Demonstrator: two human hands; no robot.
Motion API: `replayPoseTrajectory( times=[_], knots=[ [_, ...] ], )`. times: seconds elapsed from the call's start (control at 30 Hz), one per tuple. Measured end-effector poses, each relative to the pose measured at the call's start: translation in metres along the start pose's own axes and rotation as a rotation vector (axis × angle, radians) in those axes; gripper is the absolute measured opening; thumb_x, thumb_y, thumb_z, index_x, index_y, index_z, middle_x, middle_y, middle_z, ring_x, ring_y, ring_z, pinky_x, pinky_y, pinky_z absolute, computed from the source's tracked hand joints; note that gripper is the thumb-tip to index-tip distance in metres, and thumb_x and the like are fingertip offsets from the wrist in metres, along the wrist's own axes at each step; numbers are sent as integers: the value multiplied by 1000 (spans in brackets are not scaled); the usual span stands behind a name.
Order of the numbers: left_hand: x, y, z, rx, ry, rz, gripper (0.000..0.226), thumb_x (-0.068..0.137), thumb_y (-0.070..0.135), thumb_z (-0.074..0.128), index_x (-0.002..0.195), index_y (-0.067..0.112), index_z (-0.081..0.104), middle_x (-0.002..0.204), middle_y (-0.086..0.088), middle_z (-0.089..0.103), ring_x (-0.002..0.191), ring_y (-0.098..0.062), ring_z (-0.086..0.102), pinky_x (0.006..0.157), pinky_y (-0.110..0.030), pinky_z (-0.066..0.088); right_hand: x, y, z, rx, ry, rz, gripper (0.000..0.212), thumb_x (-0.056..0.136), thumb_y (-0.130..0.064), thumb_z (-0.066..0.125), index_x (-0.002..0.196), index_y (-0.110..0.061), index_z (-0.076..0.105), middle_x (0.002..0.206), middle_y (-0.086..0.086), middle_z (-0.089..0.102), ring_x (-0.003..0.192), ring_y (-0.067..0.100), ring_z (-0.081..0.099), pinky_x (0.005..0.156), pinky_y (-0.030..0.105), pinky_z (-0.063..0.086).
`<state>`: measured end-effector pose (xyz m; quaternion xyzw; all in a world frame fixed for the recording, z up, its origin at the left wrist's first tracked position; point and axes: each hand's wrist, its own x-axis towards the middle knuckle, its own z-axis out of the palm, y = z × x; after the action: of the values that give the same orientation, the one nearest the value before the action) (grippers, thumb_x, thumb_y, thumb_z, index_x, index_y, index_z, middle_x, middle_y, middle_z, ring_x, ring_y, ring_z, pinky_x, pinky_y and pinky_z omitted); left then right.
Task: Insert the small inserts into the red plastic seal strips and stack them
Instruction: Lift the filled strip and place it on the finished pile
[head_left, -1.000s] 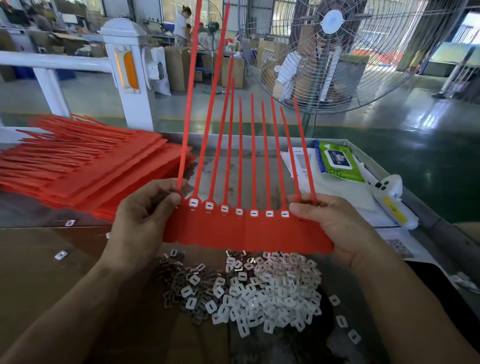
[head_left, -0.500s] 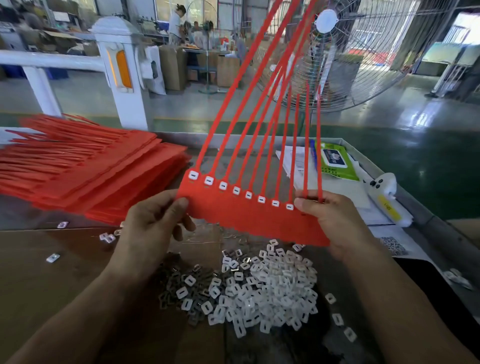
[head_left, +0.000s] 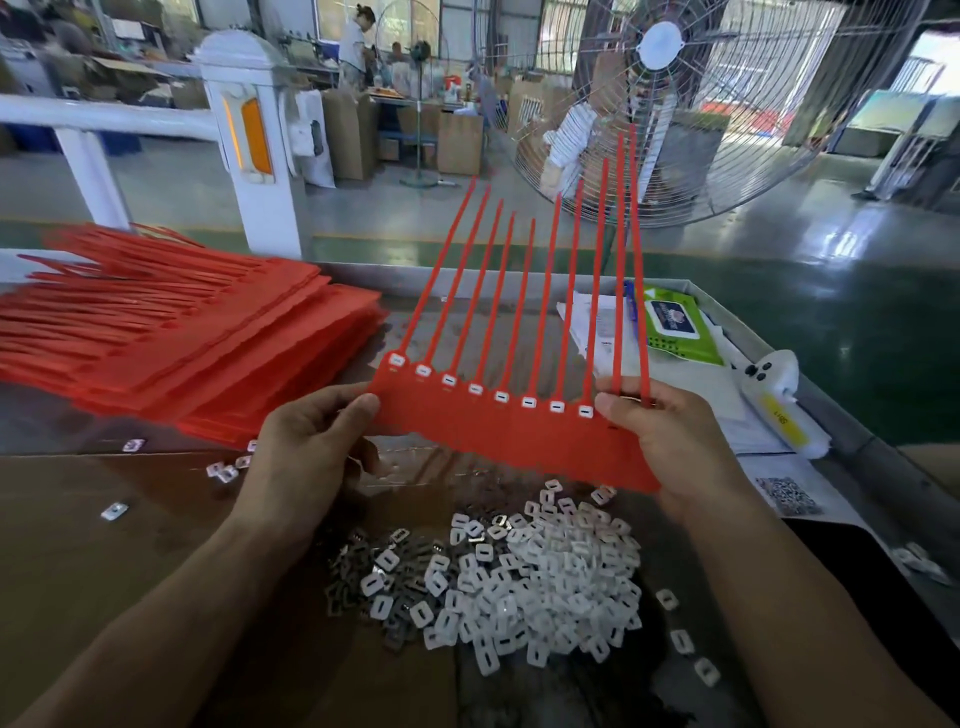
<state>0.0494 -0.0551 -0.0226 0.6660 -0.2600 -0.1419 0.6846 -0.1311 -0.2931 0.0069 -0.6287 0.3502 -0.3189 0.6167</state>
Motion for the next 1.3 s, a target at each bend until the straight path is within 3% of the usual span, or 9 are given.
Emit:
replayPoseTrajectory(
  times=[0.1,0.23,0.4,0.5,0.6,0.73,0.87,1.03,1.3],
  knots=[
    [-1,5,3,-17,-9,-6,17,101,22,61,114,20,71,97,-1,79,59,-11,59,47,-18,46,5,-2,-7,72,95,15,11,91,-11,76,92,-21,78,83,-2,79,63,9,74,47,31,58],
    [-6,7,6,27,-42,-7,18,100,18,61,117,20,68,99,0,78,64,-14,61,50,-20,48,18,0,-17,133,282,-9,11,95,-15,73,90,-26,72,77,-10,77,63,6,73,47,23,56],
    [-10,7,7,129,-102,11,15,100,19,60,110,25,71,95,1,77,65,-14,63,55,-26,49,38,9,-23,264,458,58,15,99,-17,68,86,-21,62,102,1,69,78,11,66,81,36,55],
    [-10,6,5,151,-106,17,15,100,20,60,108,25,72,93,1,77,64,-13,63,54,-24,50,43,12,-22,326,414,167,12,100,-18,67,89,-18,62,91,-1,70,77,13,68,72,34,55],
    [-8,4,3,155,-95,15,15,100,21,61,108,26,72,93,2,77,66,-14,65,54,-25,51,40,7,-18,559,220,196,21,98,1,52,97,-14,67,84,4,77,74,17,76,62,32,62],
    [-5,3,-1,127,-69,2,16,101,20,61,107,25,73,94,1,77,68,-15,66,56,-27,50,37,4,-17,619,46,193,43,91,17,33,118,0,63,119,16,71,110,31,69,98,42,58],
    [-4,3,-5,109,-60,-13,16,101,20,60,108,25,74,96,-1,78,68,-14,65,57,-27,50,33,8,-22,374,33,214,30,101,12,46,124,-3,59,114,12,73,98,26,72,63,31,64],
    [-5,4,-4,109,-52,-12,16,101,19,60,108,24,73,94,0,77,67,-14,65,52,-21,49,29,11,-27,225,88,238,9,101,-5,62,110,-4,65,91,14,79,78,26,79,53,27,60],
    [-7,6,-4,89,-35,-16,16,101,19,60,107,24,74,93,0,78,68,-15,65,57,-28,48,28,10,-21,21,172,254,24,97,-26,71,86,-4,69,52,1,68,38,7,59,35,19,47]
  ],
)
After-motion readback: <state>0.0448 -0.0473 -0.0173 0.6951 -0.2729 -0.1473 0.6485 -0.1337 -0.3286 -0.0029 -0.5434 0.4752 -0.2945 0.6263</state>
